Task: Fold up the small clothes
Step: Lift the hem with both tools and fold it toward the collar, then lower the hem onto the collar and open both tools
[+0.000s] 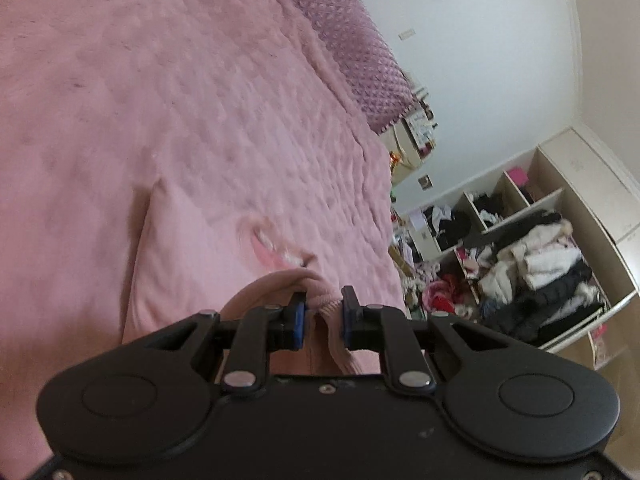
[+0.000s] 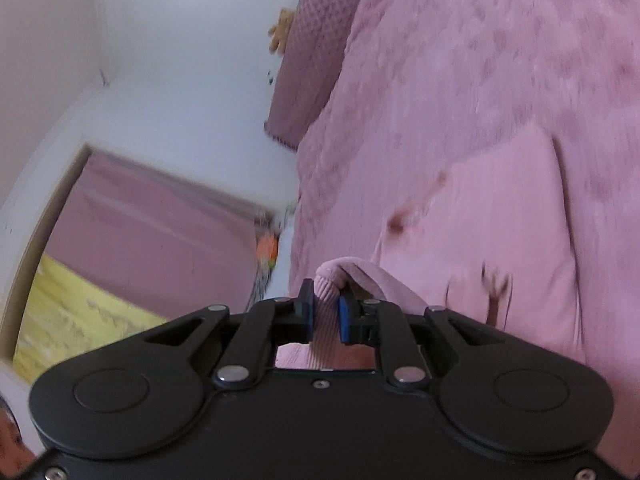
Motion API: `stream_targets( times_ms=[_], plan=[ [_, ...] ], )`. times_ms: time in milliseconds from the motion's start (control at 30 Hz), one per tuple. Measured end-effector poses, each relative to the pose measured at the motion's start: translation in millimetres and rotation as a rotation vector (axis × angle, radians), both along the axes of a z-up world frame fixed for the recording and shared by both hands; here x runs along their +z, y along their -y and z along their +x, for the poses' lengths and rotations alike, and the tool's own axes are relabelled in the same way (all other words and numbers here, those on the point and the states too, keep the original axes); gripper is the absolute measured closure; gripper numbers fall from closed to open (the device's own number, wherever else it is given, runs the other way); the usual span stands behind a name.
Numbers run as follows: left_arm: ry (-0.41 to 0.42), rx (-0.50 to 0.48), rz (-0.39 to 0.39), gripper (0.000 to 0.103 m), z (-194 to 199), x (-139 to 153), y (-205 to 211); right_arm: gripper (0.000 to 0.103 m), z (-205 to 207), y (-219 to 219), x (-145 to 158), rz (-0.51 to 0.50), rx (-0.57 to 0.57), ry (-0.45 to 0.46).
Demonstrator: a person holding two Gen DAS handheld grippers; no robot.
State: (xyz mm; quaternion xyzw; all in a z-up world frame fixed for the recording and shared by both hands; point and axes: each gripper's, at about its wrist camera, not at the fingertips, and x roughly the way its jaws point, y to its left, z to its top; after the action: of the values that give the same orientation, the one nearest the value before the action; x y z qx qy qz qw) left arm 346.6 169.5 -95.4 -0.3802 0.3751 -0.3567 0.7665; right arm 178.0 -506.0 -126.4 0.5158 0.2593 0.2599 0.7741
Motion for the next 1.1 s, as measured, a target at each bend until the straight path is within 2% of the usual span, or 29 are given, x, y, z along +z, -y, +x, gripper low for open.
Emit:
stream_targets(
  times_ms=[200, 333, 433, 667, 733, 800, 867, 933, 967, 1033, 1100],
  plan=[
    [-0.072, 0.055, -0.002, 0.089, 68, -34, 12, 0.09, 62, 8, -25, 0.008, -0.029, -0.046],
    [-0.106, 0.078, 0.007, 0.089, 94, -51, 20, 0.09, 90, 19, -44, 0.035, -0.052, -0.078],
    [-0.12, 0.088, 0.022, 0.089, 115, -63, 26, 0.09, 106, 24, -56, 0.046, -0.062, -0.097],
    [-0.18, 0.112, 0.134, 0.087, 149, -92, 44, 0.09, 134, 29, -86, 0.046, -0.104, -0.178],
    [-0.196, 0.118, 0.161, 0.083, 154, -102, 47, 0.09, 136, 29, -94, 0.041, -0.116, -0.202],
    [-0.237, 0.129, 0.15, 0.078, 159, -109, 47, 0.09, 139, 29, -101, 0.029, -0.135, -0.232],
    [-0.261, 0.126, 0.118, 0.07, 162, -108, 44, 0.082, 139, 29, -108, 0.048, -0.155, -0.269],
    [-0.248, 0.113, 0.129, 0.06, 159, -97, 41, 0.073, 137, 28, -107, 0.06, -0.16, -0.268],
    [-0.233, 0.111, 0.141, 0.056, 155, -88, 38, 0.07, 134, 28, -101, 0.05, -0.161, -0.254],
    [-0.183, 0.148, 0.171, 0.049, 147, -66, 28, 0.052, 126, 28, -87, 0.022, -0.172, -0.224],
    [-0.116, 0.195, 0.168, 0.046, 133, -46, 16, 0.051, 121, 25, -68, -0.056, -0.213, -0.193]
  ],
)
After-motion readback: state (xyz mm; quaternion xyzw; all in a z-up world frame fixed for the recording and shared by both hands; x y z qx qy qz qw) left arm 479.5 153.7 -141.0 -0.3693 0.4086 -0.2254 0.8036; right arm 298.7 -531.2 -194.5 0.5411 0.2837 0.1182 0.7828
